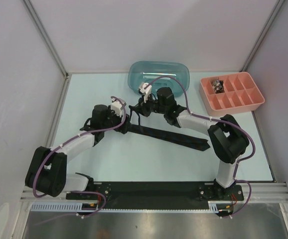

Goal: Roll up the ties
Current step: Flatten out the tie at the center of the board.

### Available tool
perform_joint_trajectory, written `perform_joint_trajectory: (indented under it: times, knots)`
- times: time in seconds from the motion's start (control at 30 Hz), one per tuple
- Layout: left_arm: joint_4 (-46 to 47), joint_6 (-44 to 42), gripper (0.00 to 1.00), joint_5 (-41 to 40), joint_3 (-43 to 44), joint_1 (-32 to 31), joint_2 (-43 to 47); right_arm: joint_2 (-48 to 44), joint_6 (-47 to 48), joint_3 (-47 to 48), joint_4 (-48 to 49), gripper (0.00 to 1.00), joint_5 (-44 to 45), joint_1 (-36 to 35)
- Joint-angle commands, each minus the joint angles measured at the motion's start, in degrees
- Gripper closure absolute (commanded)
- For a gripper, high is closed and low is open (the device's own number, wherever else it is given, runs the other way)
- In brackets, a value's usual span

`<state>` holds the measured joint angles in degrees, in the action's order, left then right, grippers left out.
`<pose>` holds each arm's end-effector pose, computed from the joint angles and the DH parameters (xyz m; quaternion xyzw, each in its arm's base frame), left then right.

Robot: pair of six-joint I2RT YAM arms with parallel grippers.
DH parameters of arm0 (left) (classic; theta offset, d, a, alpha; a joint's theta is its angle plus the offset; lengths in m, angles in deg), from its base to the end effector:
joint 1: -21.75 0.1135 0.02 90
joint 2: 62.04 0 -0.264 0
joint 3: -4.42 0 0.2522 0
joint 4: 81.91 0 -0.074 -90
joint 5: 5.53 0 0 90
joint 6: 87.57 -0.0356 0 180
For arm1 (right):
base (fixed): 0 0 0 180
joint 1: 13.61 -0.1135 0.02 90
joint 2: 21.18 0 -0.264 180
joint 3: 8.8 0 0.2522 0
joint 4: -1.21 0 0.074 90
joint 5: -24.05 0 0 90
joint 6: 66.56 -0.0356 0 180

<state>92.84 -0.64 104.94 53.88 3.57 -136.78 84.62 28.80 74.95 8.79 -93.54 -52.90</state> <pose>0.2536 -0.0964 0.2060 0.2442 0.8236 -0.2171 0.4636 0.3207 0.2837 0.2465 -0.4267 0.6547 0.3538 0.5139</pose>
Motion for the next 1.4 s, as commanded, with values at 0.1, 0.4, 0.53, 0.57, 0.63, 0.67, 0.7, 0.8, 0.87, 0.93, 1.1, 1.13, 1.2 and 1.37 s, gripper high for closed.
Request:
perform_joint_trajectory:
  times: [0.1,0.4,0.53,0.57,0.63,0.67,0.7,0.8,0.87,0.93,1.1,1.13,1.2,1.37]
  knots:
    - [2.56,-0.97,0.39,-8.86,5.33,-1.34,-3.57,-4.99,-1.67,-0.56,3.09,0.85,-0.26,0.79]
    - [-7.45,-20.88,0.92,-15.98,13.15,2.09,-0.68,-9.02,3.15,-0.30,-11.97,0.34,-2.11,5.09]
    - [-12.20,-34.52,1.00,-16.34,15.36,4.72,1.17,-11.49,9.48,2.51,-30.45,0.30,-2.90,9.66]
    - [-13.51,-37.50,1.00,-16.08,15.36,5.16,1.61,-11.84,10.97,4.17,-34.49,0.30,-3.25,11.84]
    - [-14.31,-46.03,1.00,-14.76,13.70,6.39,3.10,-12.02,15.89,5.41,-46.44,0.32,-2.65,13.97]
    - [-14.92,-48.84,1.00,-14.50,12.73,6.74,3.80,-12.11,17.12,5.67,-49.53,0.34,-2.03,15.28]
    - [-15.19,-53.74,1.00,-14.14,10.90,7.10,4.25,-12.19,19.83,5.85,-55.04,0.36,-1.33,17.73]
    - [-15.72,-61.78,0.96,-14.76,7.12,8.15,3.99,-12.81,23.79,5.15,-62.63,0.41,0.43,22.92]
    - [-14.58,-65.20,0.96,-14.84,5.61,9.82,3.29,-12.72,25.47,4.97,-67.28,0.41,0.96,24.95]
    - [-11.17,-67.23,0.96,-15.72,3.33,11.66,1.54,-12.11,26.44,4.62,-70.02,0.42,1.14,28.03]
    - [-8.78,-69.44,0.90,-16.25,3.67,15.71,-3.65,-11.14,27.85,2.43,-74.51,0.43,1.84,32.69]
    - [-8.78,-69.44,0.89,-17.47,3.93,15.97,-5.66,-11.14,29.07,1.38,-75.21,0.43,1.84,34.00]
    - [-8.78,-69.00,0.87,-18.79,4.90,16.94,-7.60,-11.32,30.49,0.06,-75.40,0.44,2.72,35.15]
    - [-6.32,-65.49,0.87,-19.68,7.35,21.33,-12.69,-11.58,33.65,-2.41,-77.76,0.44,3.95,38.76]
